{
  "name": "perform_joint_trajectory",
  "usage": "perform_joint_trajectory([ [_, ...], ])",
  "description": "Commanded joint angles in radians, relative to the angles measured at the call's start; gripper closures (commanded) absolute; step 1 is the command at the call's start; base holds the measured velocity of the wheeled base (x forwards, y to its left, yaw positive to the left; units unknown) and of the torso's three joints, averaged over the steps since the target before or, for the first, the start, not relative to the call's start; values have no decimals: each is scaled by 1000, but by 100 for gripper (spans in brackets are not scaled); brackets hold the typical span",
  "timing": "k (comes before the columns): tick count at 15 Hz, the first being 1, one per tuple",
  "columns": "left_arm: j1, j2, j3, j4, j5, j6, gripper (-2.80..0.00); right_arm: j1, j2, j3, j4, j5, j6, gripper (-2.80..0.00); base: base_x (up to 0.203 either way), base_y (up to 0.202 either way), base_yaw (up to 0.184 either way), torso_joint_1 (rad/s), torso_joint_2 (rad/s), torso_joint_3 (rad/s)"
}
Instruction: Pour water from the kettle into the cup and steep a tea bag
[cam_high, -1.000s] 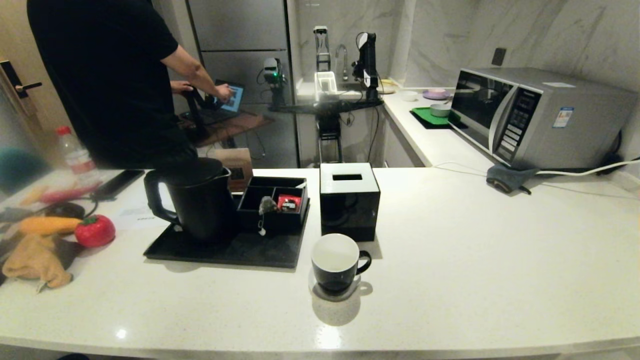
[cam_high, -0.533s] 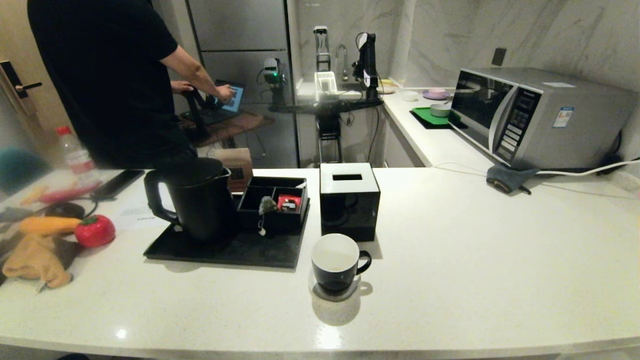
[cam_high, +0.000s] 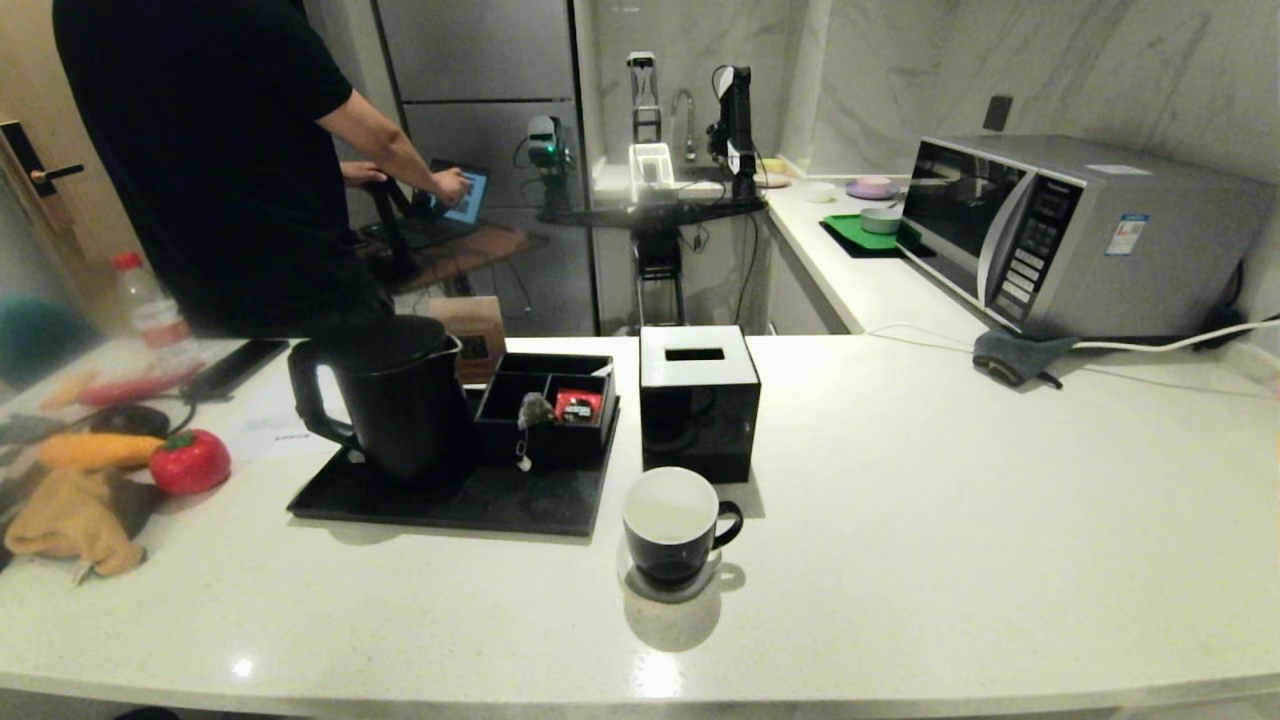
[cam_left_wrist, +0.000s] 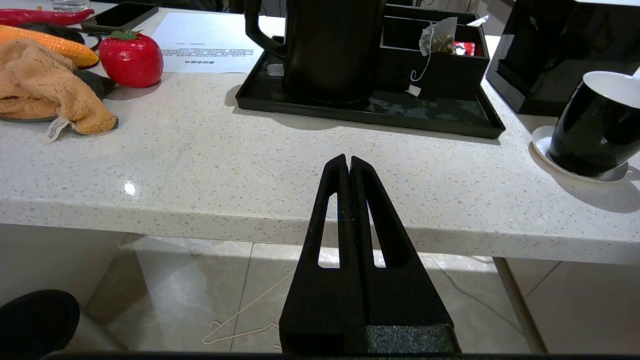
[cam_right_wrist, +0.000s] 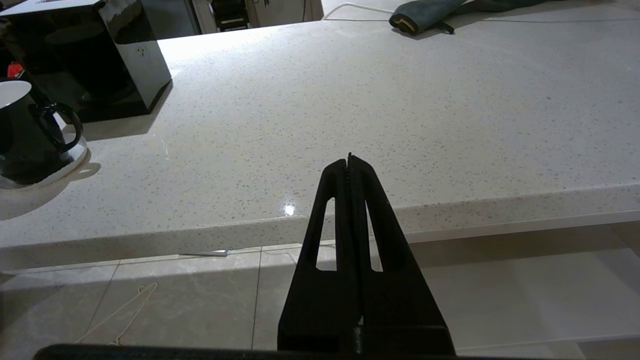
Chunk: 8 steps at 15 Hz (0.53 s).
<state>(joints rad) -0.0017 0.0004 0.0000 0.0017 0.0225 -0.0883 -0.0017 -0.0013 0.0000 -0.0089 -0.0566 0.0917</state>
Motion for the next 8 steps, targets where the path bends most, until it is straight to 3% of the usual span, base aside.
perform_joint_trajectory([
  [1,0,0,0,0,1,-1,0,0,1,0,0,0,0,0,0,0,0,0,0,0],
  [8,0,0,0,0,1,-1,0,0,1,0,0,0,0,0,0,0,0,0,0,0],
])
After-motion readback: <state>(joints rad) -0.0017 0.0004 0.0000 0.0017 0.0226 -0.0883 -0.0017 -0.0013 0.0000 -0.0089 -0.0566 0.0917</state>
